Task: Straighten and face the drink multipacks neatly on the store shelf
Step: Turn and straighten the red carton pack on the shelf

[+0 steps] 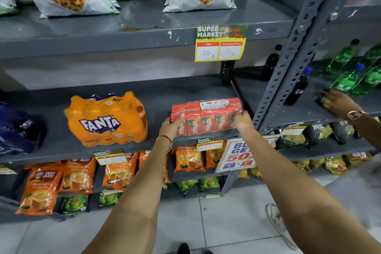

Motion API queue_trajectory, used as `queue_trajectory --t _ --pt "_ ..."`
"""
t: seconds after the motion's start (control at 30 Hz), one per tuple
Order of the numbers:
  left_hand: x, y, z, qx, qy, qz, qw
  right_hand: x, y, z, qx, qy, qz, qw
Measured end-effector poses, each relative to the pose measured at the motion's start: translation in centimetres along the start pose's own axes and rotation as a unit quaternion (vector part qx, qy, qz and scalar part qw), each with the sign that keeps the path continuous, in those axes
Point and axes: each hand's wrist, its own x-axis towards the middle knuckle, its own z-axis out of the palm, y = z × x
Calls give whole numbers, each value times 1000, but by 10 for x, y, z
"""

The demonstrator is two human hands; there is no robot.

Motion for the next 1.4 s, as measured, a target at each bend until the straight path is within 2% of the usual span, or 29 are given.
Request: queue_trajectory --t 1.03,1.2,1.4 --pt "-9 -1 4 -10 -4 -6 1000 -14 4 -9 25 -16 13 999" --pt "-14 -1 10 -16 30 -10 999 -18 9 -14 48 -19 -13 999" --pt "-13 1 11 -12 35 -11 999 -19 9 -15 65 -33 -20 997"
